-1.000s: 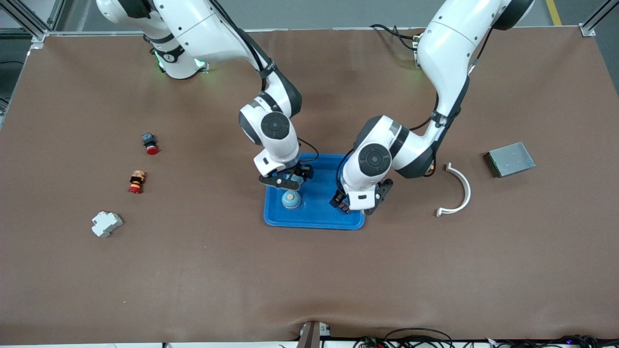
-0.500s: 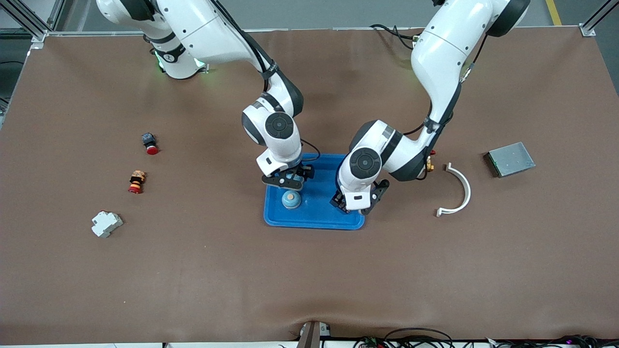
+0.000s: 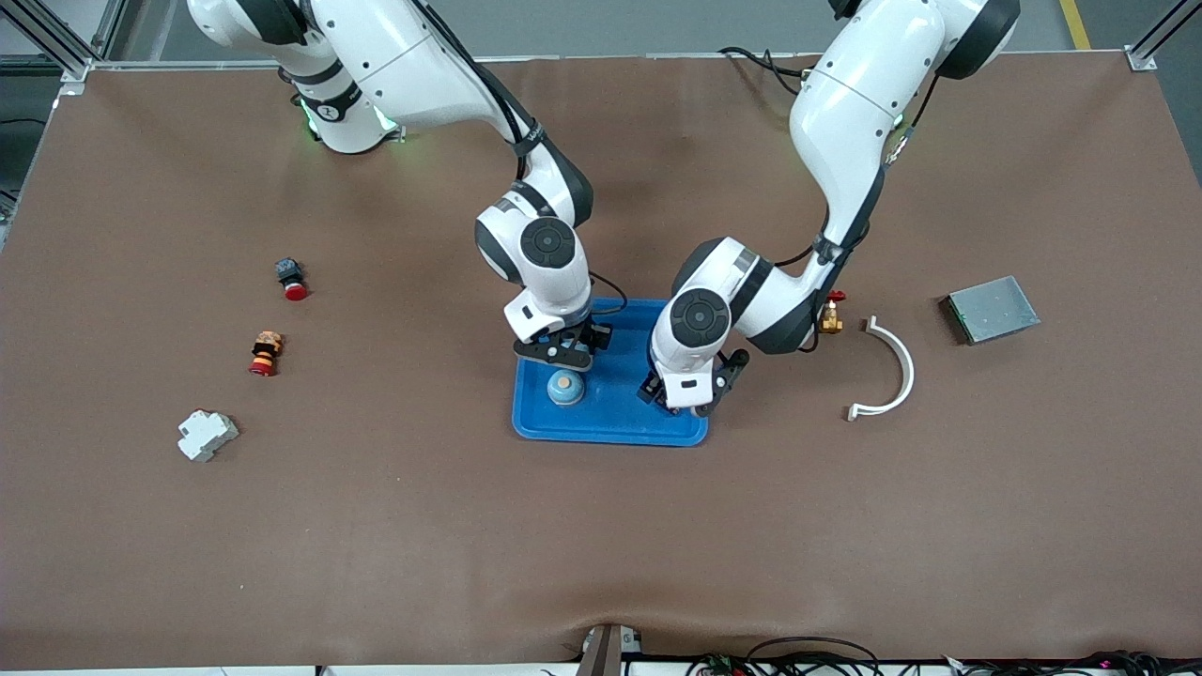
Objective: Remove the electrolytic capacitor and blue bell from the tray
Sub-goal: 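Lower the right gripper over a bell while the left gripper lowers over a capacitor, then grasp the blue bell with the right gripper while the left gripper grasps the capacitor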
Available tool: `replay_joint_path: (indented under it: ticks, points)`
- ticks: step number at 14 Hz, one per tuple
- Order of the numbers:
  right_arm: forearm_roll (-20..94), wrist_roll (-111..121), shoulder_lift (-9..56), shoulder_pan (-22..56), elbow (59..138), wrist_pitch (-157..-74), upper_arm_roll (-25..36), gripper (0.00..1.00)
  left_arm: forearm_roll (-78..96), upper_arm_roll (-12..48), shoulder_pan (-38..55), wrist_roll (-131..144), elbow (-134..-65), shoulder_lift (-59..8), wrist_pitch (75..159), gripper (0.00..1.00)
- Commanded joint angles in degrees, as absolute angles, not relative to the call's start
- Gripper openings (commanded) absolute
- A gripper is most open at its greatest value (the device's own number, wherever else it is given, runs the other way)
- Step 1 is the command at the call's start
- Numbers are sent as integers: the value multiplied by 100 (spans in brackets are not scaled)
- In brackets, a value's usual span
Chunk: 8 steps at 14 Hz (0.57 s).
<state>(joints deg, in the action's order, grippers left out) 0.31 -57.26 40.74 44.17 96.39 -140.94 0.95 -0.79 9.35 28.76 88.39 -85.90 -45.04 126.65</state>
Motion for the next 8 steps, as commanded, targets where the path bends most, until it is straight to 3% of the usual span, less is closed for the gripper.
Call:
replay_joint_path:
  ticks: [1, 3, 6, 8]
  points:
    - [-9, -5898, 4061, 4518, 9378, -13931, 149, 0, -211, 888, 2944, 9017, -8534, -4517, 12691, 100]
    - [9, -5854, 3982, 4456, 9212, -13660, 149, 0, -211, 888, 2944, 9018, -8569, -4509, 12691, 100]
    - [9, -5705, 3894, 4237, 8615, -12520, 149, 0, -211, 888, 2971, 9018, -8622, -4544, 12691, 100]
    - [17, -5005, 3544, 3931, 8648, -12122, 149, 0, -220, 888, 2997, 9018, -8631, -4623, 12700, 100]
